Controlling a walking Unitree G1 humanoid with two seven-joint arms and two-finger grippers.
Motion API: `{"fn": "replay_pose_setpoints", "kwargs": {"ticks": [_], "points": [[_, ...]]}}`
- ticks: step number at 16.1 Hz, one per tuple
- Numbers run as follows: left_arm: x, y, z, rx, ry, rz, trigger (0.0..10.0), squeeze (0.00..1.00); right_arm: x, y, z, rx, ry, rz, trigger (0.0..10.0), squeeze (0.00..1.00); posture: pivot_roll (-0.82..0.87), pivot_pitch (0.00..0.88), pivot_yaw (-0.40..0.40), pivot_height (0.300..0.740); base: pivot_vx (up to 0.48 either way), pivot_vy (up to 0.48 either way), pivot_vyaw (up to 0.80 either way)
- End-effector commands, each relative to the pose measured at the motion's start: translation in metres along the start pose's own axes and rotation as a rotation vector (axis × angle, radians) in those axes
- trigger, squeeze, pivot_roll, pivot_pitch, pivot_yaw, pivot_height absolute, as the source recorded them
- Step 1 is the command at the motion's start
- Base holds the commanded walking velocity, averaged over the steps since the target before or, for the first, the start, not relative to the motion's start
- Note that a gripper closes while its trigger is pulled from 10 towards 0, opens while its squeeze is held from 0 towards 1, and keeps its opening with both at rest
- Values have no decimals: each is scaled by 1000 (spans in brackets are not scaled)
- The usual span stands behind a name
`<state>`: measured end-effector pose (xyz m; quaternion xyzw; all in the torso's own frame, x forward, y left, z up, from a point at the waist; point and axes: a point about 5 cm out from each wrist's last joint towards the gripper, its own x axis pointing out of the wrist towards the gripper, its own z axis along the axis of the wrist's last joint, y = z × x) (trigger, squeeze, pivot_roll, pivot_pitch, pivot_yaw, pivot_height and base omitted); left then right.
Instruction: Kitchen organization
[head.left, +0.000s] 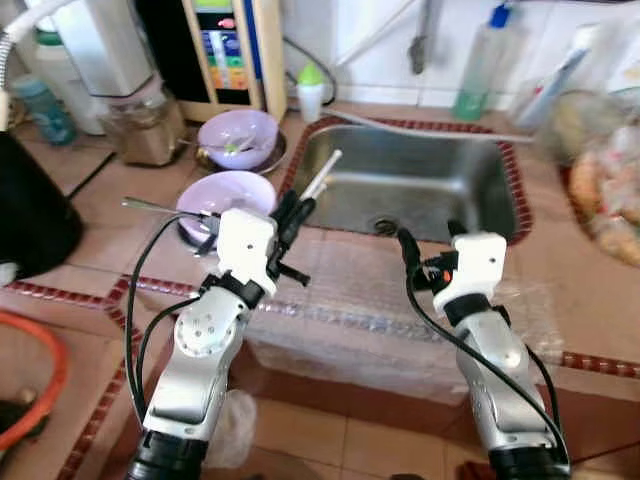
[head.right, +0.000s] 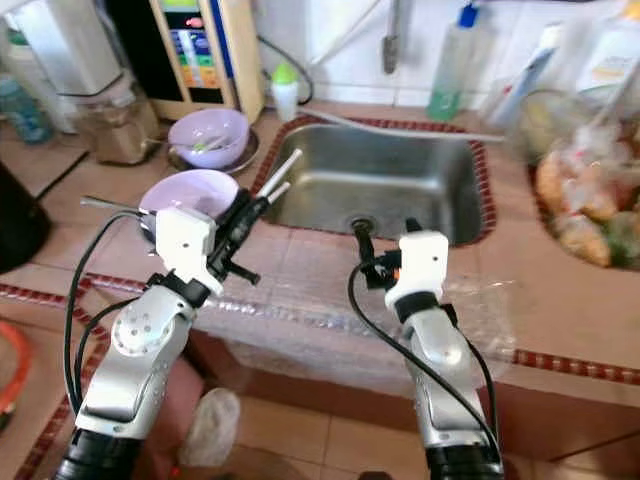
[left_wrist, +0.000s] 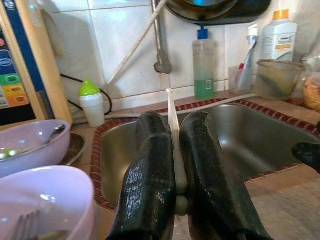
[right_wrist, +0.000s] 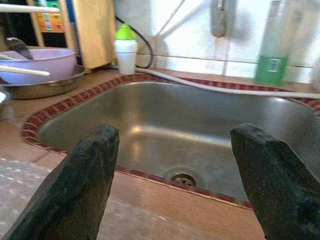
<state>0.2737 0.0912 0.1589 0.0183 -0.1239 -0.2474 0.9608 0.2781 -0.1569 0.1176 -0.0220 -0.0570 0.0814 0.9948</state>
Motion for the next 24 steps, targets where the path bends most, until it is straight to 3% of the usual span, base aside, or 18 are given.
{"fn": "replay_pose_setpoints", "kwargs": {"ticks": [1, 8, 20, 24], "points": [[0, 2, 2, -1, -12, -1, 10000, 0, 1, 2, 2, 2, -10, 0, 10000, 0, -77, 0, 71, 740, 292, 0, 0], [2, 0, 2, 12, -17, -18, 10000, 0, 2, 2, 2, 0, -14, -1, 10000, 0, -83, 0, 76, 740, 441, 0, 0], [1, 2, 1, 19, -24, 17, 10000, 0, 2, 2, 2, -9, -11, 9, 10000, 0, -82, 0, 65, 740, 0, 0, 0], [1, 2, 1, 19, -20, 17, 10000, 0, 2, 4, 1, -6, -11, 10, 10000, 0, -82, 0, 72, 740, 0, -387, 0]]}}
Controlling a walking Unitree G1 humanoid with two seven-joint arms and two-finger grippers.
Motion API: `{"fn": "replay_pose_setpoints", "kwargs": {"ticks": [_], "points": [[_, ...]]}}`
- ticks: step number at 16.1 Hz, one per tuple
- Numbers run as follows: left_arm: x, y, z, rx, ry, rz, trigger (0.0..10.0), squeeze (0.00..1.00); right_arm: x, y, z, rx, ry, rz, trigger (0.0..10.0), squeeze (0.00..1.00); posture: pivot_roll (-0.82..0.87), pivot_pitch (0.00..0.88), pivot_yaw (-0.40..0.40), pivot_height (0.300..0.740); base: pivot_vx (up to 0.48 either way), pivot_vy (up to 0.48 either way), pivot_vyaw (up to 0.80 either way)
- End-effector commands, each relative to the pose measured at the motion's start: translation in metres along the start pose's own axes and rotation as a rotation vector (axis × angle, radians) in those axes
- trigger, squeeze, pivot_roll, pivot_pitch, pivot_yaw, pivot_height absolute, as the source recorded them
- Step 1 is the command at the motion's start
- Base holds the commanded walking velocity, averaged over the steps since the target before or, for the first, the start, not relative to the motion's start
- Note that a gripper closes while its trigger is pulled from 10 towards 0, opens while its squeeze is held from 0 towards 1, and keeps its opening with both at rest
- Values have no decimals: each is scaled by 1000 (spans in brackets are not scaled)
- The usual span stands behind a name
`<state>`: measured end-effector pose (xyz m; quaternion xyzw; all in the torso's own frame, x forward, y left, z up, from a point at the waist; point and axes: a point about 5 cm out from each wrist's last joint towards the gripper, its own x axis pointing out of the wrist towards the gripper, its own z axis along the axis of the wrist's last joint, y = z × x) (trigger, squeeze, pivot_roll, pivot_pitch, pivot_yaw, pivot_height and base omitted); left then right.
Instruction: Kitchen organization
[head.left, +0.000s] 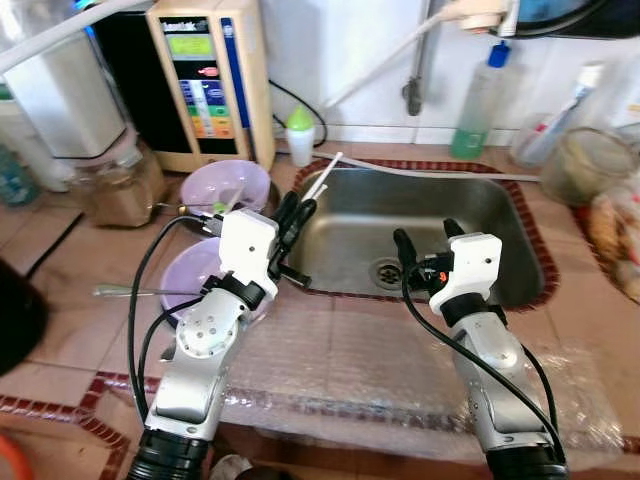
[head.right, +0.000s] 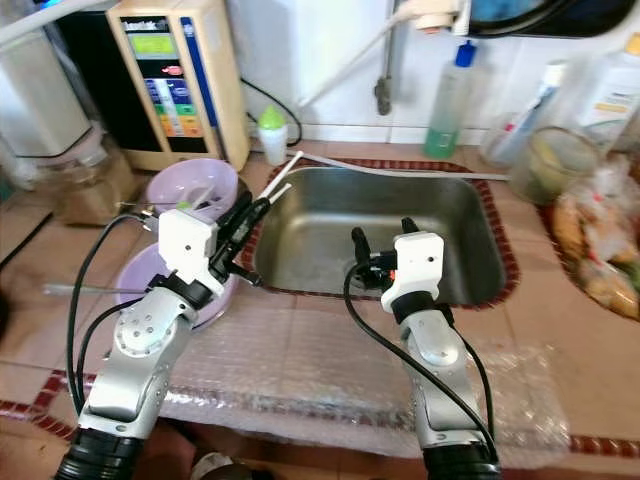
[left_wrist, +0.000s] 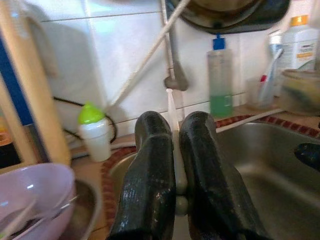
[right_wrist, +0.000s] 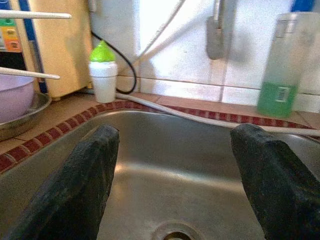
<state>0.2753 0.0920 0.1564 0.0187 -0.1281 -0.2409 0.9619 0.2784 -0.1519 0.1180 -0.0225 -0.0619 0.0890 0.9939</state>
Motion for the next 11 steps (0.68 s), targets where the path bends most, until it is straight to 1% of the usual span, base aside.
{"fn": "replay_pose_setpoints", "kwargs": {"ticks": [1, 8, 9, 11], "points": [[1, 1, 4, 16, -12, 2, 10000, 0, 0, 0, 1, -4, -1, -5, 10000, 0, -83, 0, 73, 740, 0, -405, 0], [1, 1, 4, 25, -8, 4, 10000, 0, -1, 3, -1, -4, 5, 17, 10000, 0, -82, 0, 76, 740, 0, -406, 0], [0, 2, 3, 23, -8, 16, 10000, 0, -1, 4, -1, -5, 5, 32, 10000, 0, -81, 0, 75, 740, 0, 0, 0], [-2, 6, 2, 60, 2, 59, 10000, 0, -3, 7, 0, -7, -2, 53, 10000, 0, -80, 0, 75, 740, 0, 0, 0]]}}
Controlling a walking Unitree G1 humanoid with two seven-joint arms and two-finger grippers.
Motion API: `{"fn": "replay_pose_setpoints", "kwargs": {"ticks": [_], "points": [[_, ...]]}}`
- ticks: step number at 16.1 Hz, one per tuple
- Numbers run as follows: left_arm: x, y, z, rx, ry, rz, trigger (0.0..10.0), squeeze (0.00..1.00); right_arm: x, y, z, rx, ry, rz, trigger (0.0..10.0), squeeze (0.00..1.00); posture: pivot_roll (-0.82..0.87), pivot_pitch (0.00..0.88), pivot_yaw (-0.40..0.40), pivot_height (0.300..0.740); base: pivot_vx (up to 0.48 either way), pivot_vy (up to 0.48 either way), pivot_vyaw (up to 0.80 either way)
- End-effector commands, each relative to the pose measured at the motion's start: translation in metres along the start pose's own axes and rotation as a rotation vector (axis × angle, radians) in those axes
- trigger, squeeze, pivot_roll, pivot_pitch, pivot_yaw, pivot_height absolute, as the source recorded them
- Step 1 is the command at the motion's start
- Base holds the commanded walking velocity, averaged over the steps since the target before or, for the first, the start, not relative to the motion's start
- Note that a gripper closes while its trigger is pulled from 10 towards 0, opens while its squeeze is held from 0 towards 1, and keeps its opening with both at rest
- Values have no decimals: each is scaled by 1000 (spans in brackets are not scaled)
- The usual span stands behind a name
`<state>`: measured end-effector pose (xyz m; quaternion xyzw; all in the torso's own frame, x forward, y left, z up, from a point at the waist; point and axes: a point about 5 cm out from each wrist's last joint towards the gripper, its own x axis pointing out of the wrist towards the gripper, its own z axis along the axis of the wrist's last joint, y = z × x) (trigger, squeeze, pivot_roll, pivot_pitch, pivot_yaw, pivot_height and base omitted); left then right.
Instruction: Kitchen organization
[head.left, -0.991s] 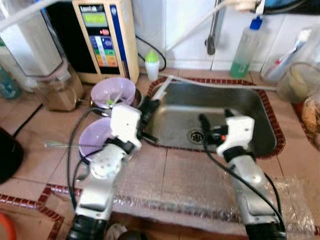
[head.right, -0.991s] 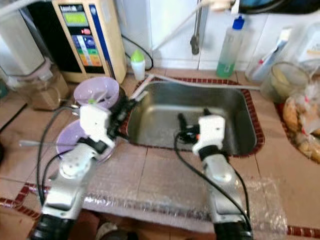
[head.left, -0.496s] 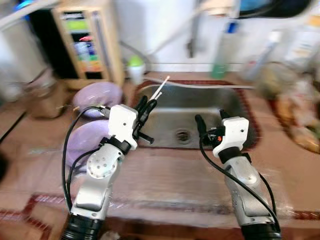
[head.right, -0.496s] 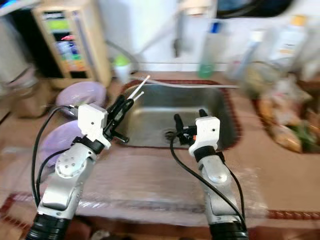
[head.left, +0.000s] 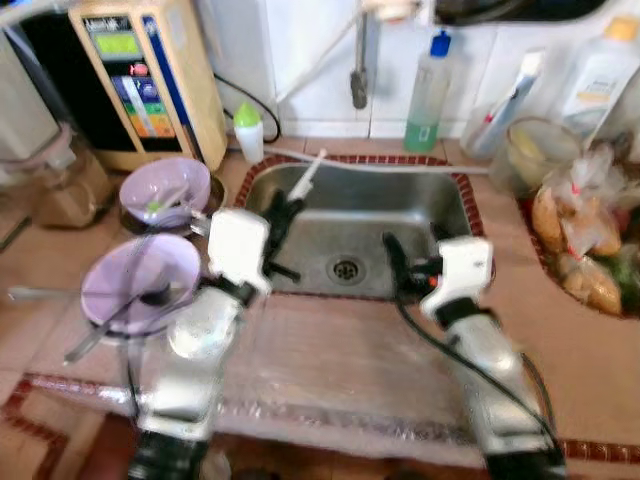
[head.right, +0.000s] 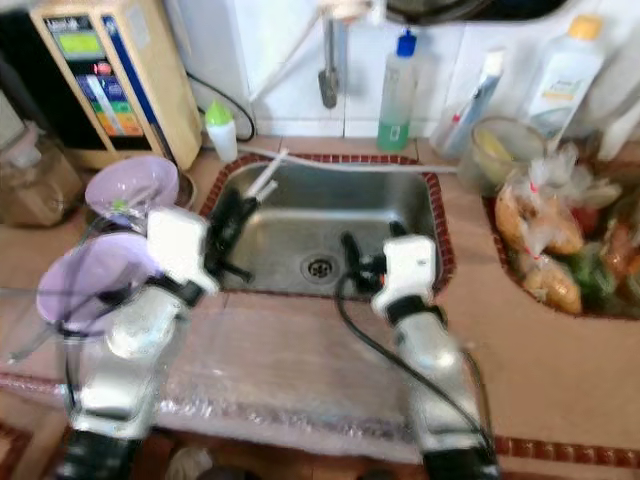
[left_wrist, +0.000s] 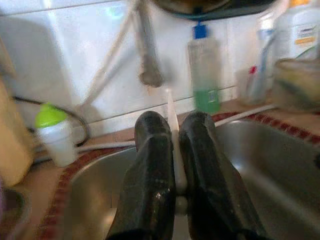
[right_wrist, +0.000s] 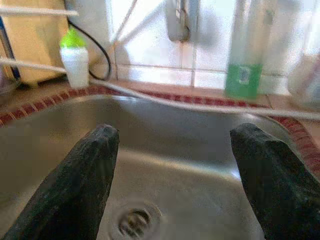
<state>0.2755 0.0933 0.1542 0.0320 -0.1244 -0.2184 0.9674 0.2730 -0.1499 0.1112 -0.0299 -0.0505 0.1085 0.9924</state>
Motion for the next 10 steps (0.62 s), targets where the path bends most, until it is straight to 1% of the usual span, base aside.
{"fn": "replay_pose_setpoints", "kwargs": {"ticks": [1, 3, 5, 6, 7, 8, 10], "points": [[-3, 6, 2, 35, -6, 23, 10000, 0, 2, 4, 6, 3, -25, 14, 10000, 0, -78, 0, 73, 740, 0, 0, 519], [-6, 8, 1, 52, 8, 24, 10000, 0, 4, 4, 6, 3, -26, 15, 10000, 0, -77, 0, 72, 740, 0, 0, 538], [-11, 9, -6, 86, 52, 45, 10000, 0, 5, 2, 6, 9, -26, 11, 10000, 0, -71, 0, 70, 740, 0, 0, 0], [-13, 9, -7, 95, 53, 47, 10000, 0, 5, 2, 6, 8, -26, 11, 10000, 0, -69, 0, 70, 740, 0, 0, 0], [-14, 11, -7, 122, 47, 61, 10000, 0, 5, 2, 6, 8, -26, 13, 10000, 0, -69, 0, 70, 740, 0, 0, 0], [-13, 10, -7, 112, 50, 58, 10000, 0, 5, 3, 7, 6, -34, 25, 10000, 0, -70, 0, 72, 740, 0, 0, 469], [-12, 8, -7, 112, 49, 54, 10000, 0, 6, 4, 8, 8, -39, 29, 10000, 0, -70, 0, 74, 740, 0, 0, 716]]}}
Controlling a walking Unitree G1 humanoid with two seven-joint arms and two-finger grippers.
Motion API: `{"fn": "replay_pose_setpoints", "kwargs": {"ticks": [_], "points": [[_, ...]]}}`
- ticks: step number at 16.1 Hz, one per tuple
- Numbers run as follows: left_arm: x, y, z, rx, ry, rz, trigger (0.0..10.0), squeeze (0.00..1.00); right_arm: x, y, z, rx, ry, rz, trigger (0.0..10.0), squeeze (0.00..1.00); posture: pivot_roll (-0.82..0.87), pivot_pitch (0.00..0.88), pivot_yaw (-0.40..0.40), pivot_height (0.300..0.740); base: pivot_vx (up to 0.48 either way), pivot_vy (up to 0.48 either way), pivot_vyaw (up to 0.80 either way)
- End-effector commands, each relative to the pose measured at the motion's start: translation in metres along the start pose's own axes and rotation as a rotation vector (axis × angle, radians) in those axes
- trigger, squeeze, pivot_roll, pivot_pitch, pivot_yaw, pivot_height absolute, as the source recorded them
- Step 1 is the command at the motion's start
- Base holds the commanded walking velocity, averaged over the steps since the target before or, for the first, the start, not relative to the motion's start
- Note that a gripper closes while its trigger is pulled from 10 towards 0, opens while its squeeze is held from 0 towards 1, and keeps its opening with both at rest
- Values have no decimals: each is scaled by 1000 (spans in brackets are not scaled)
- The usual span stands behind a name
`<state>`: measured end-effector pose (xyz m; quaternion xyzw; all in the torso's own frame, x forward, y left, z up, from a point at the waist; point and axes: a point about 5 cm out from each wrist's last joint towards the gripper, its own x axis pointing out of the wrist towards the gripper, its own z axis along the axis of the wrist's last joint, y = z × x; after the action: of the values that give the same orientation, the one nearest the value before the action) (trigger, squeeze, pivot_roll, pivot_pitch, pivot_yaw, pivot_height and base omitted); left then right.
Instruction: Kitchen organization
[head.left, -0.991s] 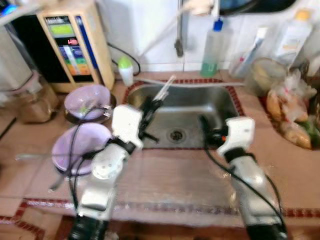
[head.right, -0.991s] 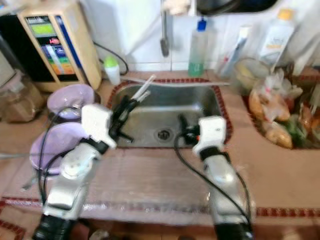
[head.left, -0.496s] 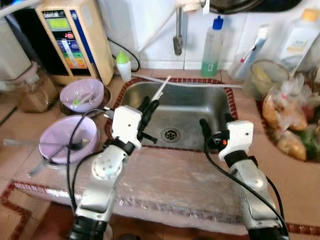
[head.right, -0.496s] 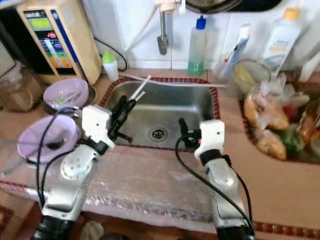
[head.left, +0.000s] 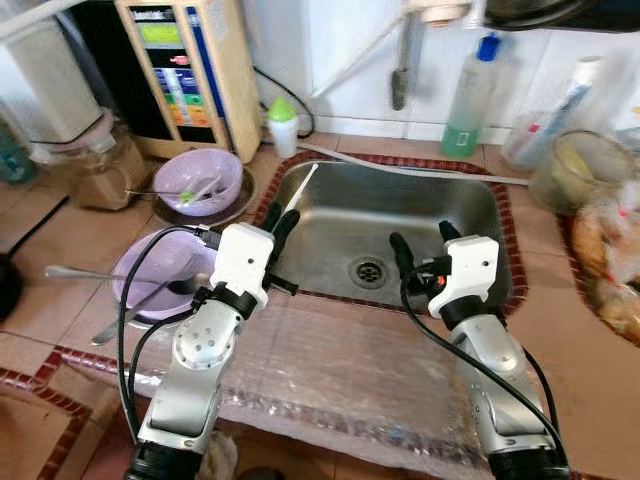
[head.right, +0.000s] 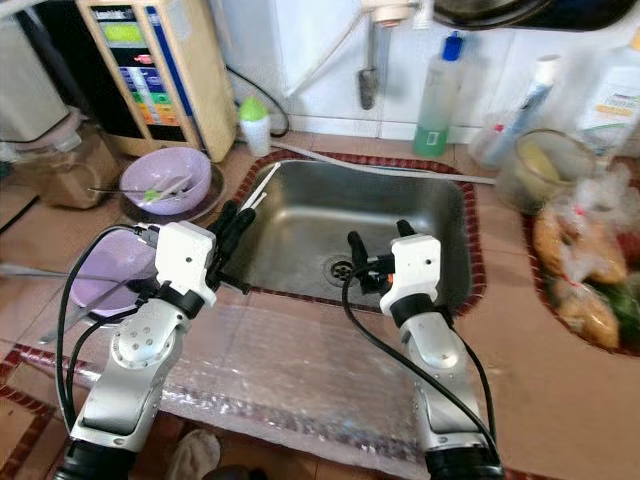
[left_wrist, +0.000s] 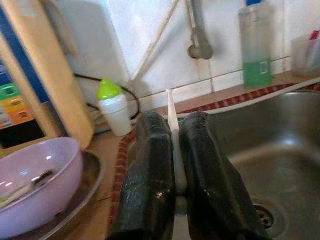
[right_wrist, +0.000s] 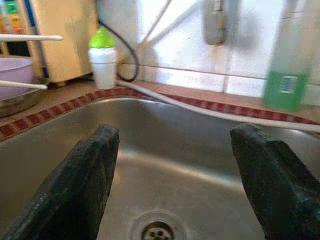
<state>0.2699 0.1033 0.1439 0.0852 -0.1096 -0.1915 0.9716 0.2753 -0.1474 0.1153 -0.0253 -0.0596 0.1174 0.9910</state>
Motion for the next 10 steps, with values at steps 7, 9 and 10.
{"fn": "replay_pose_setpoints", "kwargs": {"ticks": [7, 9, 10], "points": [[-7, -3, -5, 62, 13, -57, 10000, 0, 5, -1, 5, 1, -20, -8, 10000, 0, -69, 0, 79, 740, 0, 0, 372], [-5, -3, -4, 63, 11, -55, 10000, 0, 5, -1, 5, 1, -21, -12, 10000, 0, -71, 0, 79, 740, 0, 0, 0], [-4, -3, -4, 64, 6, -55, 10000, 0, 6, -1, 5, 0, -22, -12, 10000, 0, -72, 0, 78, 740, 0, 0, 0]]}}
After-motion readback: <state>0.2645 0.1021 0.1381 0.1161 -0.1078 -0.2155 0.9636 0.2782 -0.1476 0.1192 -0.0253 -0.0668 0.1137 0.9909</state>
